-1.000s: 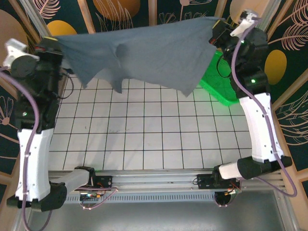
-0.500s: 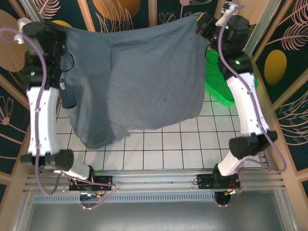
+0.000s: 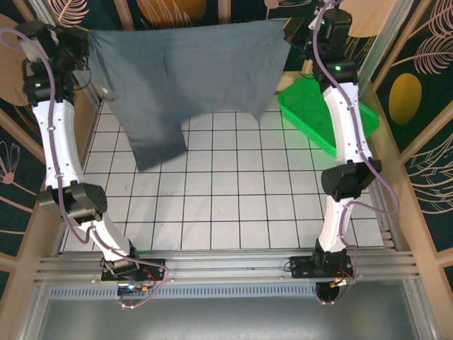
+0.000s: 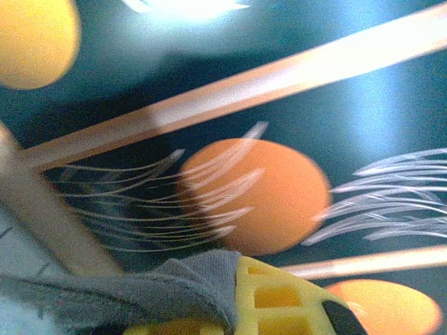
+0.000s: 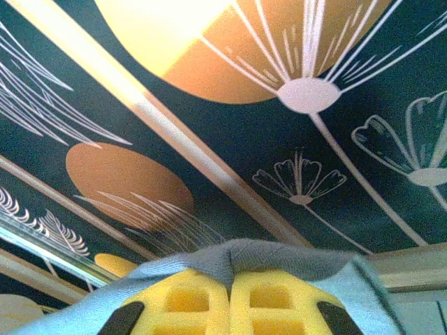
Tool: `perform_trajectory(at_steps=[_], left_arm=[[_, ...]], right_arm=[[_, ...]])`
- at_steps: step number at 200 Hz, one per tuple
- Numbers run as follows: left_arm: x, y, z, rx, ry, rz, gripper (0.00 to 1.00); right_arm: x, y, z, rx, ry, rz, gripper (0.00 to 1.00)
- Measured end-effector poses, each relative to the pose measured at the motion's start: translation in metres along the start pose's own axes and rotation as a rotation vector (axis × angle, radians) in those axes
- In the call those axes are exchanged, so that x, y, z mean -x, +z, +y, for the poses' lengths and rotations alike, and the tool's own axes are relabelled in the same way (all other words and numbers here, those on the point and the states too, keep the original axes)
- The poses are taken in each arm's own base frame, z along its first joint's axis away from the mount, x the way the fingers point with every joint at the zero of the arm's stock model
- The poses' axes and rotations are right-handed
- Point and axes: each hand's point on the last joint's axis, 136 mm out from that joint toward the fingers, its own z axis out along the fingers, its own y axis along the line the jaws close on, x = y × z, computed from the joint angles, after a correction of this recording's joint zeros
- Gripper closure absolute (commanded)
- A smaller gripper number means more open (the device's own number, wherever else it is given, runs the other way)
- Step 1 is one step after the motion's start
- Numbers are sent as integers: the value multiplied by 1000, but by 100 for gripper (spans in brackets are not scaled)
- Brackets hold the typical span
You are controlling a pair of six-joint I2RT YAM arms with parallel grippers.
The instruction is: Fold and stack the t-shirts
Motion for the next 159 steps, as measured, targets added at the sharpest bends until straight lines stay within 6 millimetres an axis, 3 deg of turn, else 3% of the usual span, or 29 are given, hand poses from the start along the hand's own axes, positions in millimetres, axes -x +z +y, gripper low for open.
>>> perform_trajectory(at_steps=[24, 41, 59, 80, 85, 97, 106, 116, 127, 136, 159], left_arm=[[-8, -52, -33, -44, 24, -16, 100], [-24, -95, -16, 2, 20, -36, 100], [-53, -133, 48, 132, -19, -35, 100], [-94, -150, 159, 351, -83, 10, 100], [-105, -151, 191, 416, -101, 30, 90], [-131, -154, 259, 564, -138, 88, 54], [-150, -159, 306, 672, -155, 136, 30], [-168, -168, 347, 778, -168, 187, 23], [-182, -176, 375, 865, -158, 243, 23], [-188, -177, 386, 901, -136, 280, 24], [-204, -177, 391, 920, -48, 363, 30]], right_arm=[[-6, -40, -6, -59, 8, 4, 100], [-23, -77, -12, -94, 14, 9, 100], [-53, -112, -29, -138, 34, 29, 100], [-112, -136, -66, -221, 90, 108, 100], [-131, -138, -78, -247, 104, 140, 91], [-179, -143, -109, -315, 143, 230, 60], [-219, -147, -139, -387, 178, 313, 50], [-255, -152, -167, -468, 202, 405, 46], [-291, -157, -193, -555, 226, 512, 44], [-314, -160, -206, -606, 230, 587, 43], [-345, -168, -208, -653, 201, 694, 42]])
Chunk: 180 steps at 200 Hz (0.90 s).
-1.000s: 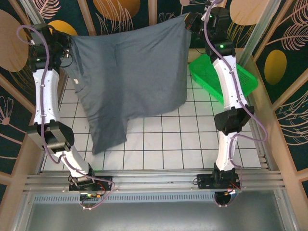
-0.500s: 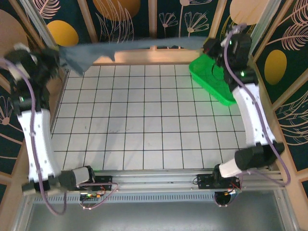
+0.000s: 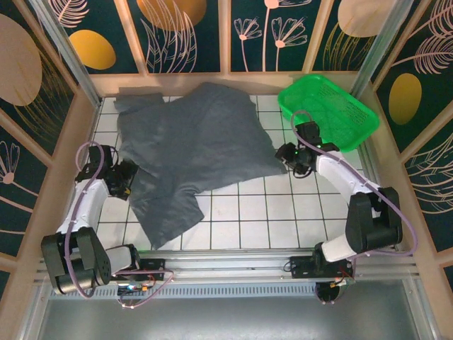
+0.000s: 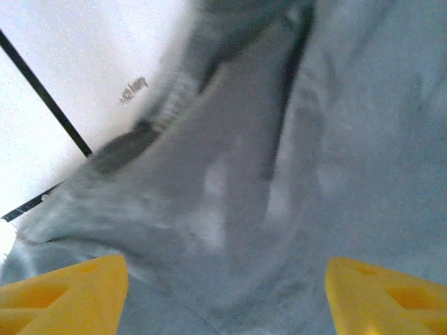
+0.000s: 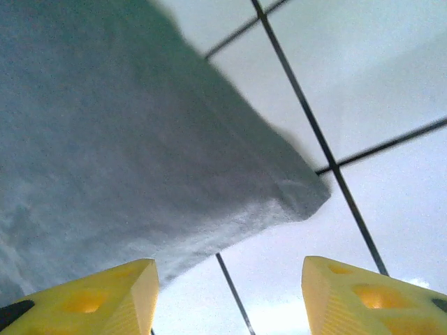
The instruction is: Fold and stack the t-shirts
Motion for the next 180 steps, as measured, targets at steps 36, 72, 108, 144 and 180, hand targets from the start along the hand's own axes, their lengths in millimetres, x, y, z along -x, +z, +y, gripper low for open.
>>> perform_trajectory(at_steps=[36, 72, 108, 144, 180], left_arm=[[-44, -4, 12, 14, 131, 53, 39], [-95, -7, 88, 139, 141, 145, 41], [-110, -6, 134, 252, 91, 181, 40], [-110, 0, 138, 298, 42, 185, 47], [-106, 7, 126, 267, 6, 173, 50]], right_arm=[[-18, -11, 18, 11, -87, -8, 43], [-35, -12, 31, 17, -152, 4, 43], [-44, 0, 31, -6, -173, 37, 44], [-34, 32, 43, -36, -222, 71, 64], [-4, 88, 85, 2, -289, 71, 68]])
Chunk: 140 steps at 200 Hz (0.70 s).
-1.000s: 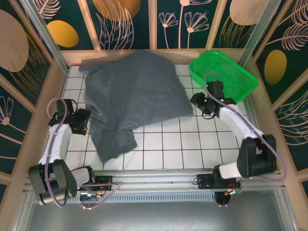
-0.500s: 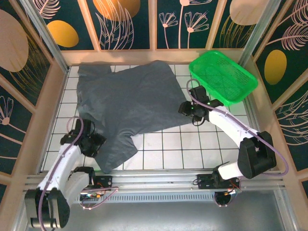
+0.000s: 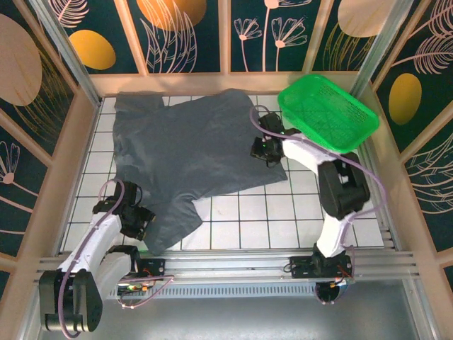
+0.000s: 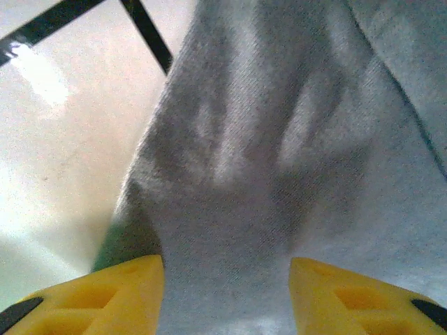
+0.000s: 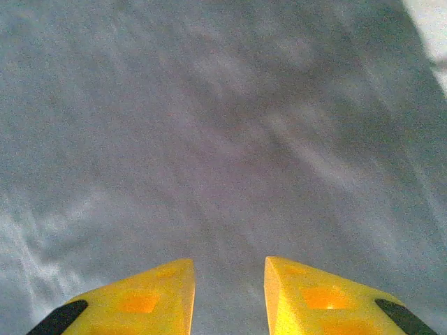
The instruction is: Fold and stack the t-shirts
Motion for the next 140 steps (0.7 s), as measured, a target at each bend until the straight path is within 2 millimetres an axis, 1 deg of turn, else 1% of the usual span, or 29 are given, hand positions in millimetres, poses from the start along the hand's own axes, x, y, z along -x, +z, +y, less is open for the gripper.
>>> perform_trajectory(at_steps=[19, 30, 38, 47, 55, 60, 77, 93, 107, 123, 140], left_arm=[[0, 3, -1, 6, -4, 7, 50], [0, 4, -1, 8, -4, 11, 50], [0, 4, -2, 7, -1, 15, 50], [-2, 4, -3, 5, 4, 22, 51], [-3, 5, -3, 3, 15, 30, 52], [-4, 5, -4, 3, 23, 36, 52], [-11, 7, -4, 10, 83, 71, 52], [-18, 8, -6, 19, 157, 103, 49], [-25, 8, -7, 23, 231, 123, 46], [-34, 9, -8, 23, 306, 149, 43], [-44, 10, -7, 34, 373, 170, 43]], right_arm=[[8, 32, 4, -8, -15, 27, 67], [8, 49, 1, -26, -10, 49, 67], [10, 58, -3, -43, -2, 59, 66], [18, 56, -2, -42, 9, 46, 66], [26, 54, -6, -51, 30, 30, 66], [29, 53, -10, -57, 45, 26, 65], [32, 55, -35, -77, 113, 35, 62], [43, 50, -47, -61, 153, 25, 57], [48, 49, -52, -38, 163, 30, 53], [51, 46, -50, -21, 152, 38, 50], [51, 43, -48, -20, 133, 50, 49]])
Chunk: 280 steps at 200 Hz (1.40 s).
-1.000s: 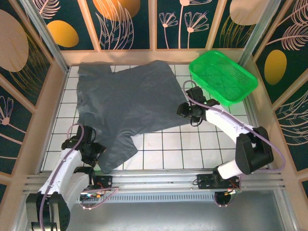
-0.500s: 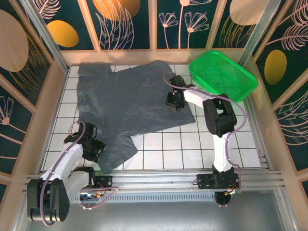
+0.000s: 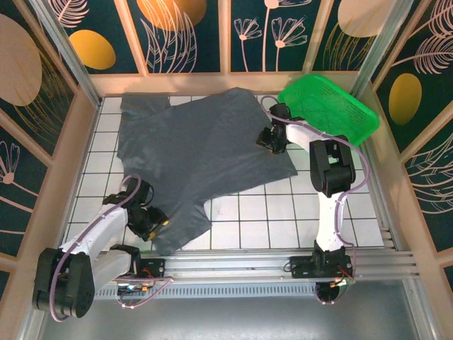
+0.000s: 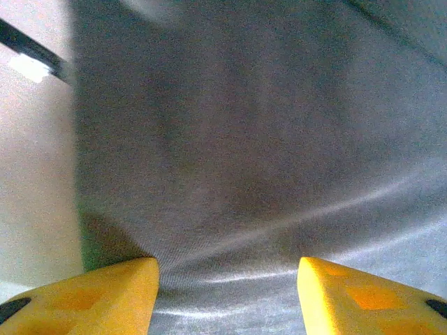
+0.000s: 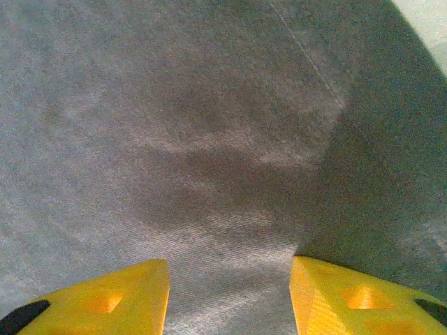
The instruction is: Fold and stack the t-shirts
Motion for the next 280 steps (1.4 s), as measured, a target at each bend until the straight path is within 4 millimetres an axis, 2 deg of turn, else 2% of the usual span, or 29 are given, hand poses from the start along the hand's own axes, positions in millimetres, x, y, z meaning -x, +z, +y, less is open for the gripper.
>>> perform_trajectory(at_steps=[29, 46, 56, 83, 111, 132, 150, 173, 210, 243, 280], left_arm=[[-16, 7, -6, 21, 71, 38, 47], [-20, 10, -10, 38, 77, 53, 56], [-21, 12, -11, 44, 64, 57, 64], [-20, 18, -21, 41, 44, 81, 100], [-7, 15, -42, 13, 53, 37, 100], [15, 7, -44, 49, 46, -83, 100], [30, -6, -46, 66, 30, -174, 100], [41, -26, -52, 46, 7, -258, 100], [43, -42, -43, 58, -29, -310, 100], [40, -45, -34, 83, -49, -306, 100], [38, -45, -31, 97, -50, -302, 100]], right_arm=[[0, -5, 3, 3, -7, 9, 48], [-2, -12, 4, -2, -11, 9, 47], [-3, -20, 5, -3, -15, -1, 47], [-14, -57, 3, -4, -17, -48, 47], [-35, -98, -14, -21, 23, -113, 48], [-60, -111, -37, -55, 62, -122, 48], [-83, -108, -56, -93, 91, -92, 48], [-98, -99, -75, -135, 117, -51, 48], [-96, -87, -94, -182, 152, -32, 48], [-99, -75, -104, -228, 146, -9, 50], [-88, -63, -118, -286, 129, -10, 54]])
